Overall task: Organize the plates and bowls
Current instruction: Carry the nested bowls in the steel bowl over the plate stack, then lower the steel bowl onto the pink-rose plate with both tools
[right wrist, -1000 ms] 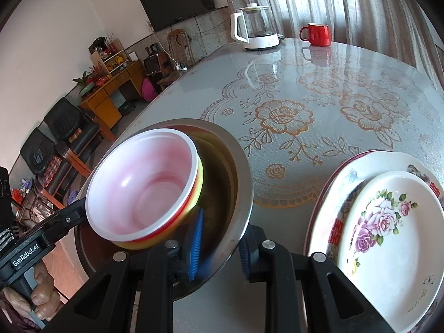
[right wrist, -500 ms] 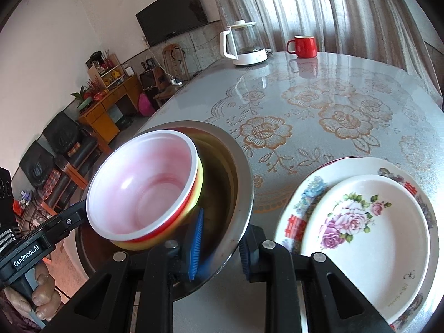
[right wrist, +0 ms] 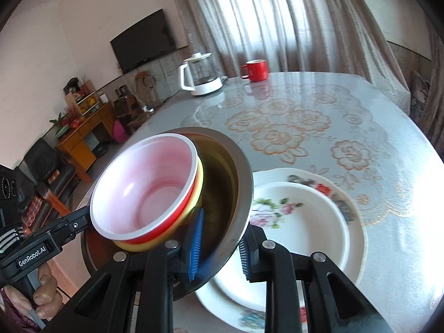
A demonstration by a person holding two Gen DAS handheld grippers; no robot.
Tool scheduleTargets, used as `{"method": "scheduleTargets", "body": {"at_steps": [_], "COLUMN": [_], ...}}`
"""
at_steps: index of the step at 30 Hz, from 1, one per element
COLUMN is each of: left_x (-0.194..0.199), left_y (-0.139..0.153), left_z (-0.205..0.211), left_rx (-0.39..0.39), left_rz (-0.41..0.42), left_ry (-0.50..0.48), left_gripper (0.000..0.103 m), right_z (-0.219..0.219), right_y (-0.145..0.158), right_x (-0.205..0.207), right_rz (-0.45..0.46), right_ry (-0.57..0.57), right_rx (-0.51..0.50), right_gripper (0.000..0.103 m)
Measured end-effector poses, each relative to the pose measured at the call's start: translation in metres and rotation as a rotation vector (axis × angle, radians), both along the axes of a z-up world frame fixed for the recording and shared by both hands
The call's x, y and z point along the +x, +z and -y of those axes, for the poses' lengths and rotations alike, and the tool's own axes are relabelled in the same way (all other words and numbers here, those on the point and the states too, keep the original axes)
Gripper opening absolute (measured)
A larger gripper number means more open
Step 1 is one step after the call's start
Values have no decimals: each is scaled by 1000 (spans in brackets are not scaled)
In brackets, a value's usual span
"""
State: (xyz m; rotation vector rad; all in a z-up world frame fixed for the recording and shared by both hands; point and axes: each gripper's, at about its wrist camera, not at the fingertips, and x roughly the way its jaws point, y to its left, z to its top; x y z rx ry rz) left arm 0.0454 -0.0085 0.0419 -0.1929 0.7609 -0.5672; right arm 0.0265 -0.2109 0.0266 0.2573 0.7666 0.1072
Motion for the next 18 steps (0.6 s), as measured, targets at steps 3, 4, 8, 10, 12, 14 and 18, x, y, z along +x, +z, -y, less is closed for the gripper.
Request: {"method": "scheduleTargets", "body": {"at_steps": [3,4,8,10,12,14,18], "left_x": [2,1,2,2,3,5,5], "left_y": [1,0,-5,-7,-11,-15,-23], "left_z": [21,28,50,58,65,71,76], "left_rx": [9,12,20,26,32,37,49], "left_rz": [-1,-4,-27,-40,-54,-69,-88], "left_ry": [-45,-60,-104,-116,-127,-134,-143], "left_gripper": [21,22,22,22,22,22,23], "right_z": [16,23,43,50,56,61,68], "right_y": [1,1,-2,-5,-8,-11,-18], "right_x": [-8,-11,-18,-22,-24,-25,-27], "right_rz": [-2,-3,-15,-24,-33,-40,-54], "right_ry": [-46,-64,-127,-147,-163,-175,-189], "right_rx": [-2,-1,-1,4,6,7,7], "right_gripper": [24,24,24,24,24,24,24]}}
